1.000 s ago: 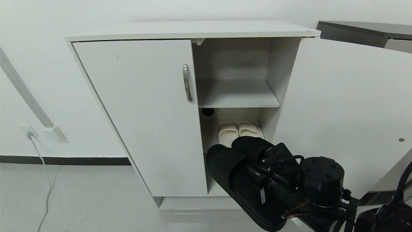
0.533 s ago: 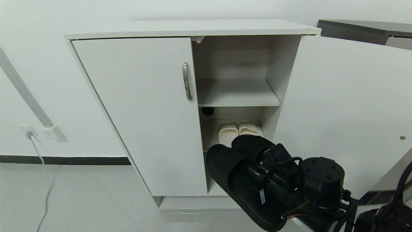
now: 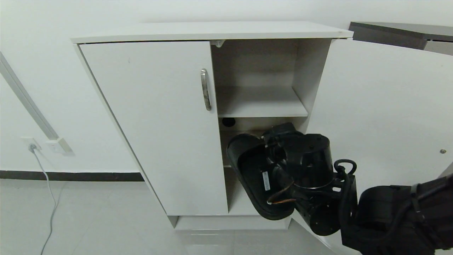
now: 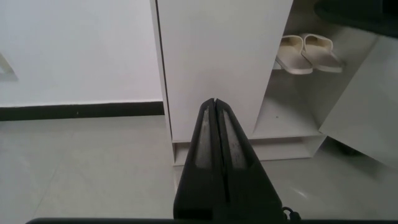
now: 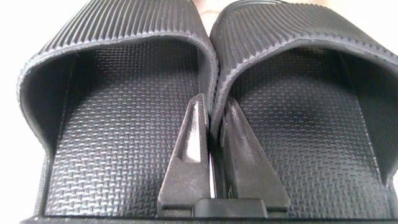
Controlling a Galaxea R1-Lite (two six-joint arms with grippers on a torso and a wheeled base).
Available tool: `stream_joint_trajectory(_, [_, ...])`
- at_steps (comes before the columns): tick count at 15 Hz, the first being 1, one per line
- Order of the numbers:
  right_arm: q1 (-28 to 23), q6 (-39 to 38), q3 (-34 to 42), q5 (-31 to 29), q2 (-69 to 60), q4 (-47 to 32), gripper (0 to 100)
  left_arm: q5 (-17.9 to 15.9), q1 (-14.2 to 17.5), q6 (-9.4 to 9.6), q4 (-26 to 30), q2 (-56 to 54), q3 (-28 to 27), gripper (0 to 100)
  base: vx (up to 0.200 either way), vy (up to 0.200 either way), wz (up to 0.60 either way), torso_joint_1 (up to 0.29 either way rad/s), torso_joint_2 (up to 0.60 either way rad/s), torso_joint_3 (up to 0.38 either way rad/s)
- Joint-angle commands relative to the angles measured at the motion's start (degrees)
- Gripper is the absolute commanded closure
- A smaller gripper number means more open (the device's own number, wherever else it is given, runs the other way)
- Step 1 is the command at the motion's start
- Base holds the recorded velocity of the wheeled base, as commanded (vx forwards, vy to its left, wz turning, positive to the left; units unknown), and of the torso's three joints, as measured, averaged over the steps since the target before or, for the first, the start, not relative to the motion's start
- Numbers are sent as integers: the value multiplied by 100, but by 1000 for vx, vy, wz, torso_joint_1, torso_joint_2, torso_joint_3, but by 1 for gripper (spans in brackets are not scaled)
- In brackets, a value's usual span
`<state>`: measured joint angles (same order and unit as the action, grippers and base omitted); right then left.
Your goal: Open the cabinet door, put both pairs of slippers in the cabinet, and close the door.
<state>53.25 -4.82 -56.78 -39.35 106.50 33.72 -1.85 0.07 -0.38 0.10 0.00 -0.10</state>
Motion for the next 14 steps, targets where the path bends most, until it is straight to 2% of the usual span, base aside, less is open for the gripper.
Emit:
stream_joint_trajectory(1, [283, -362, -1080, -600, -208, -893, 100, 1, 1, -6, -1, 0, 1, 100, 0, 0, 0, 0, 0, 0])
stream_joint_trajectory(4, [300, -406, -1643, -723, -191, -1315, 100, 1, 1, -6, -1, 9, 1, 100, 0, 0, 0, 0, 0, 0])
stream_joint_trajectory(7, [-69, -450, -1942, -723, 38, -1491, 100, 1, 1, -6, -1, 0, 1, 100, 0, 0, 0, 0, 0, 0])
stream_joint_trajectory(10, [-210, -564, -2399, -723, 442, -1605, 100, 1, 1, -6, -1, 9, 1, 100, 0, 0, 0, 0, 0, 0])
stream_joint_trajectory(14, [-245, -942, -2900, -723, 592, -2502, 100, 1, 1, 3, -1, 9, 1, 100, 0, 0, 0, 0, 0, 0])
